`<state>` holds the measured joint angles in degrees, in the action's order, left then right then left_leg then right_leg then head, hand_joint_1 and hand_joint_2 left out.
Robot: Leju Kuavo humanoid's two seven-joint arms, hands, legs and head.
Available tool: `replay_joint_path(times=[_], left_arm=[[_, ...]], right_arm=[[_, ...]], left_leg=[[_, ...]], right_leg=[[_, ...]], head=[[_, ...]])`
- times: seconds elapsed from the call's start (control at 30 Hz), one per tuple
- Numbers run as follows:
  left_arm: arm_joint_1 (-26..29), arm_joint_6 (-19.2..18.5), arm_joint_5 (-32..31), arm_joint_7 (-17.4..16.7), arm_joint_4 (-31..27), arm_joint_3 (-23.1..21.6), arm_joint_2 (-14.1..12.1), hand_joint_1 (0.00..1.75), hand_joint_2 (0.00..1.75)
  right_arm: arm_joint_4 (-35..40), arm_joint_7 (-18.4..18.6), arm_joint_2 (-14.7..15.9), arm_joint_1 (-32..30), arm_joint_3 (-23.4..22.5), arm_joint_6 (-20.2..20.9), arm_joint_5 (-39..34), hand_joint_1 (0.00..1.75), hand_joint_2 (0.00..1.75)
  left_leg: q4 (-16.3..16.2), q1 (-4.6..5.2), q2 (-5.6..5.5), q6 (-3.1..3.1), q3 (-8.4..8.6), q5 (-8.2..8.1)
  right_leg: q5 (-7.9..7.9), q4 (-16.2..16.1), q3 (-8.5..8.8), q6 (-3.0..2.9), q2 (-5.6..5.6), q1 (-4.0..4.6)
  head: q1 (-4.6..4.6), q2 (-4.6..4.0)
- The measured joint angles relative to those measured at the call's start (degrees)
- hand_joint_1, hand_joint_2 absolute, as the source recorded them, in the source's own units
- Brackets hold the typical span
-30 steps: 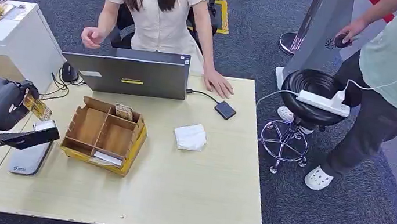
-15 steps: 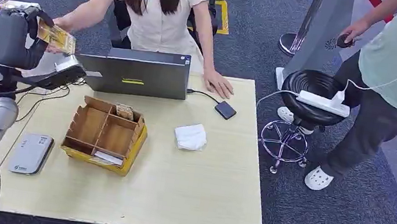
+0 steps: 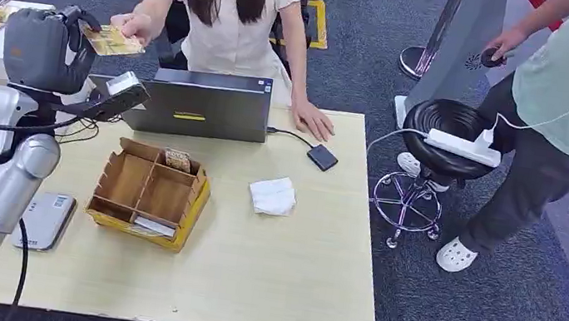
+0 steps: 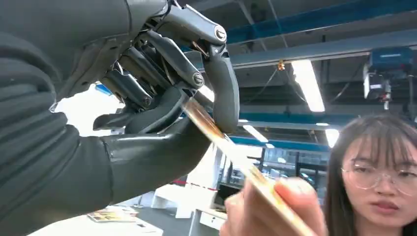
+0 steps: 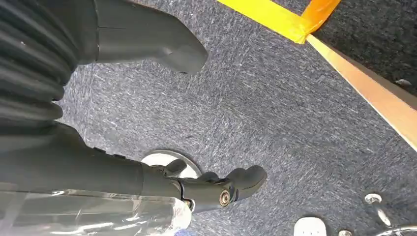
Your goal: Pass the card to the sensor for recognition and then transmit it.
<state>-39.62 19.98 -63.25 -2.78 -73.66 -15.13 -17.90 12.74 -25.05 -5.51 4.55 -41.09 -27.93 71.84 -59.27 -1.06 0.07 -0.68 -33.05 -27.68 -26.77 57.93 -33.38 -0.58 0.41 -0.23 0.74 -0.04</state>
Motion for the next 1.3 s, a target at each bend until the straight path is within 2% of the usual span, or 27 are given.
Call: replay_joint_path(times=[0.3,0.37,0.57,1.2,1.3], left_arm=[[-1.9,2.1,-4.4,-0.9,4.8,-0.3,0.4,1.75,1.75],[-2.3,3.4,-6.4,-1.7,6.1,-0.3,0.3,0.00,1.75],[-2.6,7.1,-7.4,-1.9,9.4,-0.3,0.3,0.00,1.75],[-2.8,9.6,-12.0,-4.4,17.5,2.2,-3.8,0.00,1.75],[-3.0,10.4,-14.6,-6.6,19.4,2.6,-4.6,0.00,1.75]], right_arm=[[0.0,0.2,-0.1,0.0,0.8,0.2,0.3,0.00,1.75],[0.0,0.4,-0.1,0.0,1.0,0.2,0.3,0.00,1.75],[0.0,0.8,-0.2,0.0,1.5,0.2,0.3,0.00,1.75],[0.0,1.0,-0.1,-0.1,2.0,0.1,-0.2,0.00,1.75],[0.0,1.0,-0.2,-0.2,2.3,0.1,-0.4,0.00,1.75]], left_leg=[[0.0,0.00,0.03,0.00,-0.01,0.00],[0.0,0.00,0.04,0.00,-0.03,0.00],[0.0,-0.01,0.02,0.00,-0.05,0.00],[0.0,-0.01,0.00,-0.01,-0.07,0.00],[0.0,-0.01,0.07,-0.01,-0.08,0.00]], right_leg=[[0.00,0.0,-0.02,0.00,0.06,0.00],[0.00,0.0,-0.04,0.00,0.07,0.00],[0.00,0.0,-0.03,0.00,0.04,0.00],[-0.01,0.0,-0.04,0.00,0.01,0.01],[0.00,0.0,-0.05,0.00,0.08,0.01]], head=[[0.02,0.00],[0.02,0.00],[0.00,0.00],[0.00,0.00],[0.02,0.00]])
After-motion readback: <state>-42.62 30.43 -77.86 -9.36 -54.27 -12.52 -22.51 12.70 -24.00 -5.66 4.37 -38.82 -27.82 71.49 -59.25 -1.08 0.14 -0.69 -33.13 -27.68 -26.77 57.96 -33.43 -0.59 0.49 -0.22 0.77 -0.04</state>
